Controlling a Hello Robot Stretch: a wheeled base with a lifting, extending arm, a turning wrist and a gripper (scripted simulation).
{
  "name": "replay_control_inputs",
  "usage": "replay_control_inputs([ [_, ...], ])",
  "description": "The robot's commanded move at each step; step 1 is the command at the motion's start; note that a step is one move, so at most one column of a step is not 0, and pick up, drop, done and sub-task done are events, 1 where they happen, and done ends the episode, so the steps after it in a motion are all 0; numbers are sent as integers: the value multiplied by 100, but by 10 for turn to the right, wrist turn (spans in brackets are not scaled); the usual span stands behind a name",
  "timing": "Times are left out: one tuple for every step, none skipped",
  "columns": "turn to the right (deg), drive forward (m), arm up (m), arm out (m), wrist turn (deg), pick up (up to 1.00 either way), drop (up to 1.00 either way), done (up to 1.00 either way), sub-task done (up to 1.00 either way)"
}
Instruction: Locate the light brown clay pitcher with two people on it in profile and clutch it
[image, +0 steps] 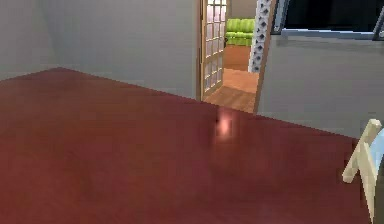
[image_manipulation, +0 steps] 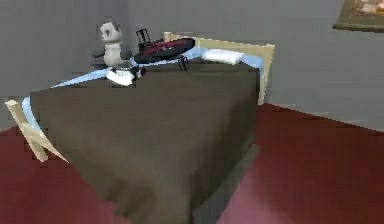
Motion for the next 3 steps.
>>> replay_control_inputs([
  [60,0,0,0,0,0,0,0,0],
  [0,100,0,0,0,0,0,0,0],
  [30,0,0,0,0,0,0,0,0],
])
